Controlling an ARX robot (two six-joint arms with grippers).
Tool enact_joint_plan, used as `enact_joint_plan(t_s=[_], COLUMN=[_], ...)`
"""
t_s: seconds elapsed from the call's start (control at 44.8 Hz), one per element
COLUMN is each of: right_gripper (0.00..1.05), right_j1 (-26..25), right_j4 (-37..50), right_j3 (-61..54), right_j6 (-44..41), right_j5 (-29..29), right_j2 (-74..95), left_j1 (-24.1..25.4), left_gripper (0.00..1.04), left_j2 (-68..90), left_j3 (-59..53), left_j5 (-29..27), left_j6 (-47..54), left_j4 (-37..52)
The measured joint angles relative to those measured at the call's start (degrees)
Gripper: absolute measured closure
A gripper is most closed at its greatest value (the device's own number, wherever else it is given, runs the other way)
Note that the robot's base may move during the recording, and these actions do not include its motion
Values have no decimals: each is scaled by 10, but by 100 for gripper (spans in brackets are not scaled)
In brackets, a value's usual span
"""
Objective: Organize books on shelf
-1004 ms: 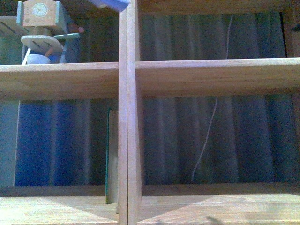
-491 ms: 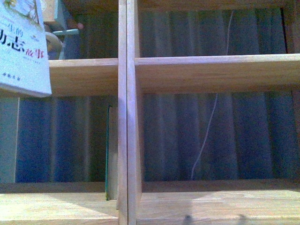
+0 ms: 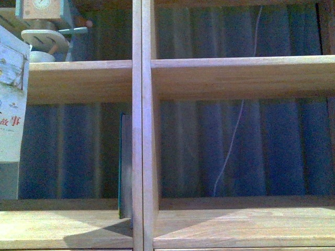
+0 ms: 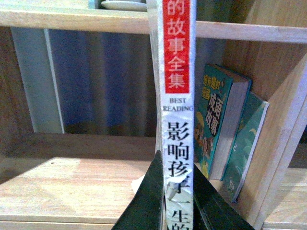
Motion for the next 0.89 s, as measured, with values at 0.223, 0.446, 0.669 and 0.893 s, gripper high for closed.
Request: enact_joint_plan(t_s=[0.223, 0.446, 0.669, 0.893], right_gripper=[102, 102, 102, 102], right_j1=[20, 67, 68, 68], right_j4=[34, 45, 40, 19], right_j3=[-92, -157, -215, -242], right_j6=[-2, -2, -2, -2], right_j5=[19, 65, 67, 67], right_j2=[-56, -106, -173, -220], left_j1=[-6, -40, -68, -88], left_gripper=[98, 98, 98, 98], left_j2=[173, 279, 374, 430], left_j3=[106, 195, 283, 341], left_j5=[-50, -45, -86, -100], left_j6=[40, 57, 53, 40], left_j4=[29, 26, -10, -44])
